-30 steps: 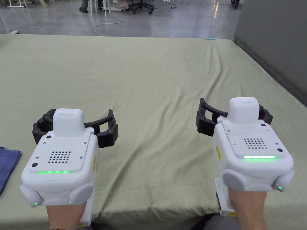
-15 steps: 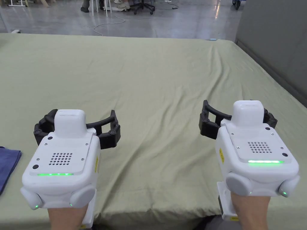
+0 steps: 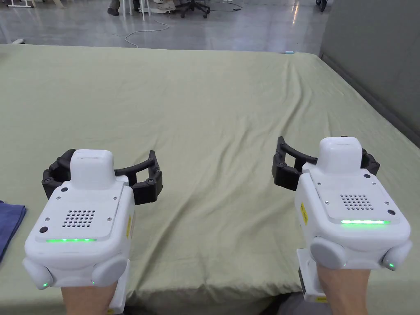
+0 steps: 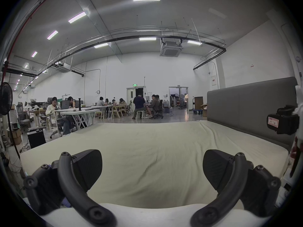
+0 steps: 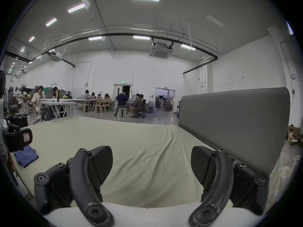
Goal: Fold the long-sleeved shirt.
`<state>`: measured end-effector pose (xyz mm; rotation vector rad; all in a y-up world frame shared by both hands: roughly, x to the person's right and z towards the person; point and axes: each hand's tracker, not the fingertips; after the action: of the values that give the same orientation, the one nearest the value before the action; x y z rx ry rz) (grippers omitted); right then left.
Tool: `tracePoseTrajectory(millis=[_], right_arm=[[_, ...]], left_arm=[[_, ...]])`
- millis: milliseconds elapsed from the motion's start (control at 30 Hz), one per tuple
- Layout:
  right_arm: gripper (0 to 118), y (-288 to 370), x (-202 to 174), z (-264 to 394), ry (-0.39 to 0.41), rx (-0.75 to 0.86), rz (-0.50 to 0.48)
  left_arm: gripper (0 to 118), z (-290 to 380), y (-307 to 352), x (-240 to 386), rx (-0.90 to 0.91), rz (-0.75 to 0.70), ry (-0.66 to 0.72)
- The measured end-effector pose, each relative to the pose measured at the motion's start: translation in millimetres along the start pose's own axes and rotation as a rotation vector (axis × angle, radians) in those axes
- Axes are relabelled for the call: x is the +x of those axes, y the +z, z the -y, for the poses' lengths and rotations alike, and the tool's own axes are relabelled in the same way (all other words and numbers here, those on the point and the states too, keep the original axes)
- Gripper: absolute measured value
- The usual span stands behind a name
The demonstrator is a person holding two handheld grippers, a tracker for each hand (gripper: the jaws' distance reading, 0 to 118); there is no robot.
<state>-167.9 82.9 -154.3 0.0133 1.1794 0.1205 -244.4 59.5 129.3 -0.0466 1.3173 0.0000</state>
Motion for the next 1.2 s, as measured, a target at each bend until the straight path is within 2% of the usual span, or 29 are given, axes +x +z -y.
tracePoseTrajectory(millis=[167, 200, 233, 333, 400, 567, 733, 833, 900, 967, 1100, 1200], right_arm=[[99, -4.5, -5.0, -2.0, -0.007, -0.04, 0.017], [99, -6.6, -8.2, -2.3, -0.018, -0.074, 0.049], [99, -8.1, -10.2, -3.2, -0.04, -0.108, 0.07], [99, -13.0, -4.1, -4.4, -0.138, -0.19, -0.005], [99, -14.5, -1.8, -3.4, -0.139, -0.185, -0.011], [99, -12.5, -4.0, -9.7, -0.073, -0.195, -0.028], [99, -12.6, -0.7, -22.2, -0.13, -0.256, -0.022], [99, -14.8, -2.9, -24.7, -0.133, -0.258, 0.005], [99, -10.3, -4.0, -23.3, -0.118, -0.185, 0.032], [99, -13.1, -4.9, -24.7, -0.125, -0.21, 0.062], [99, -14.4, 1.3, -27.2, -0.165, -0.255, 0.018], [99, -14.4, 9.5, -17.0, -0.223, -0.214, -0.027]], left_arm=[[118, -0.6, 0.2, 0.2, 0.0, -0.003, 0.011], [118, -1.2, 0.1, -0.2, -0.001, -0.001, 0.013], [118, -1.5, -0.1, -0.4, -0.001, 0.0, 0.012], [118, -2.2, 0.0, 0.0, -0.001, -0.001, 0.006], [118, -2.7, 0.4, -0.2, 0.0, 0.001, 0.005], [118, -3.4, 0.0, -0.9, -0.007, -0.011, 0.006], [118, -3.9, -1.1, -3.1, -0.016, -0.008, 0.02], [118, -3.3, -1.6, -2.6, -0.021, -0.003, 0.009], [118, -3.0, -1.6, -2.2, -0.02, -0.003, 0.009], [118, -3.2, -1.5, -2.2, -0.018, 0.001, 0.012], [118, -3.0, -1.5, -1.6, -0.011, 0.002, 0.006], [118, -2.5, -2.1, -1.2, -0.015, 0.005, 0.005]])
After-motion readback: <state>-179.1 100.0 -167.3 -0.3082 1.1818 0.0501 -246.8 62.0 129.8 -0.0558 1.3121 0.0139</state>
